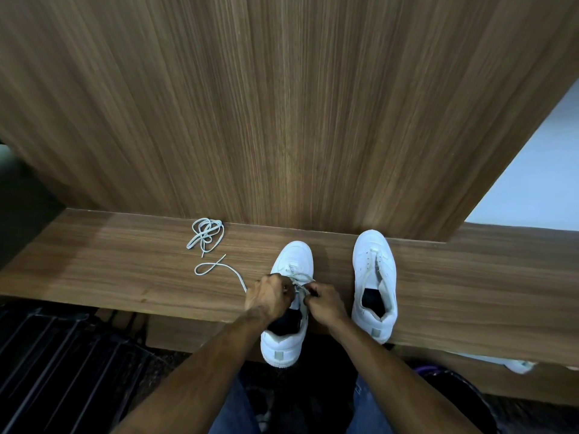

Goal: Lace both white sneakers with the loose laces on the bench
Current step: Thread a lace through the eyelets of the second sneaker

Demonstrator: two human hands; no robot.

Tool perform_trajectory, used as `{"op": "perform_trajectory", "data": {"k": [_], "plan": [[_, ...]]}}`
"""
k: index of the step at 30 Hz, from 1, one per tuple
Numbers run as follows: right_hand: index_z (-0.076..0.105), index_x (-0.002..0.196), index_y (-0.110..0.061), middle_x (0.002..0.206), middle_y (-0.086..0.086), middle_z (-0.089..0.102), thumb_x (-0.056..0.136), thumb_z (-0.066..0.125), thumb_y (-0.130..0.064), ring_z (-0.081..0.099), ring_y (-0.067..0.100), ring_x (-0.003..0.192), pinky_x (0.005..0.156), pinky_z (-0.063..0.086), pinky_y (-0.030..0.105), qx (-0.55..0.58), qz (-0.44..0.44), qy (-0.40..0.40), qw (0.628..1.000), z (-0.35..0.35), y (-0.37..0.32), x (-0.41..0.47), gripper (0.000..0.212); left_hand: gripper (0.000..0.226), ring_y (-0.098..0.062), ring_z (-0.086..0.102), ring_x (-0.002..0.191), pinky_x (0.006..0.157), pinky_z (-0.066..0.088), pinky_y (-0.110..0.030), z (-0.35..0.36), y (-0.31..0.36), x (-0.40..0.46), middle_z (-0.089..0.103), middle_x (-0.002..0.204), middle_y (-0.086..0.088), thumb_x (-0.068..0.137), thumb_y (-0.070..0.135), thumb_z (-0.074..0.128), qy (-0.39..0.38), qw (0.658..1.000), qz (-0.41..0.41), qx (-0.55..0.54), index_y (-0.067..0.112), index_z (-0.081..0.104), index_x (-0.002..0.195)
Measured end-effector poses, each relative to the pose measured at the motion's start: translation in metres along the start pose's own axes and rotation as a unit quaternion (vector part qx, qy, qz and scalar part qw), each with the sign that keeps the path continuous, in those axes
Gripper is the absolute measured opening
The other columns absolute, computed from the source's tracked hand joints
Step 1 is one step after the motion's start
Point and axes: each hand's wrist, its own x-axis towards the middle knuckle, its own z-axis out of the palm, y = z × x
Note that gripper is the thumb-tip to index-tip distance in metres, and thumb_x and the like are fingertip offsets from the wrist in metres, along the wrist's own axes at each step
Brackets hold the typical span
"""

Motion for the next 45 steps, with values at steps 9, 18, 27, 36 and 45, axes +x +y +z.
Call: {"op": "perform_trajectory", "data": {"k": [9, 18, 27, 36, 45], "plan": [[0.072, 0.1, -0.019, 0.106, 0.003, 0.071, 0.077, 0.049, -0.016, 0.065, 0.026, 0.1, 0.084, 0.052, 0.039, 0.024, 0.0, -0.002, 1.0, 0.0, 0.004, 0.001, 0.032, 0.019, -0.031, 0.062, 0.104, 0.082, 0.047, -0.033, -0.004, 0.001, 0.004, 0.069, 0.108, -0.006, 0.085, 0.035, 0.056, -0.008, 0.999, -0.034, -0.026, 0.031, 0.07, 0.097], [0.069, 0.105, -0.02, 0.113, -0.001, 0.069, 0.083, 0.053, -0.018, 0.063, 0.021, 0.105, 0.088, 0.05, 0.035, 0.016, -0.011, -0.008, 1.0, -0.001, 0.004, -0.001, 0.028, 0.022, -0.032, 0.062, 0.104, 0.081, 0.047, -0.032, 0.004, 0.003, 0.004, 0.068, 0.108, -0.008, 0.085, 0.035, 0.054, 0.002, 0.999, -0.033, -0.027, 0.03, 0.07, 0.098], [0.073, 0.104, -0.006, 0.105, 0.009, 0.072, 0.095, 0.053, -0.015, 0.064, 0.018, 0.096, 0.08, 0.046, 0.027, 0.067, -0.005, -0.009, 0.998, -0.01, 0.001, 0.006, 0.023, 0.02, -0.026, 0.052, 0.116, 0.087, 0.044, -0.034, 0.01, -0.001, 0.007, 0.055, 0.121, -0.003, 0.09, 0.034, 0.056, 0.015, 1.0, 0.004, -0.024, 0.028, 0.07, 0.103], [0.056, 0.072, -0.026, 0.091, -0.002, 0.07, 0.085, 0.052, -0.012, 0.065, 0.022, 0.088, 0.078, 0.052, 0.036, -0.03, -0.014, 0.081, 0.996, -0.024, -0.014, 0.021, 0.02, 0.026, -0.023, 0.053, 0.114, 0.095, 0.041, -0.036, 0.012, -0.018, -0.004, 0.054, 0.115, 0.001, 0.085, 0.03, 0.062, 0.052, 0.995, 0.018, -0.083, 0.028, 0.059, 0.111], [0.058, 0.088, -0.02, 0.091, -0.004, 0.061, 0.084, 0.054, -0.006, 0.059, 0.018, 0.082, 0.071, 0.045, 0.032, 0.056, -0.061, 0.333, 0.939, -0.092, -0.031, 0.01, 0.015, 0.028, -0.03, 0.065, 0.098, 0.079, 0.051, -0.033, 0.007, -0.028, -0.005, 0.072, 0.097, -0.006, 0.083, 0.052, 0.062, 0.019, 0.991, -0.069, -0.115, 0.03, 0.07, 0.099]]}}
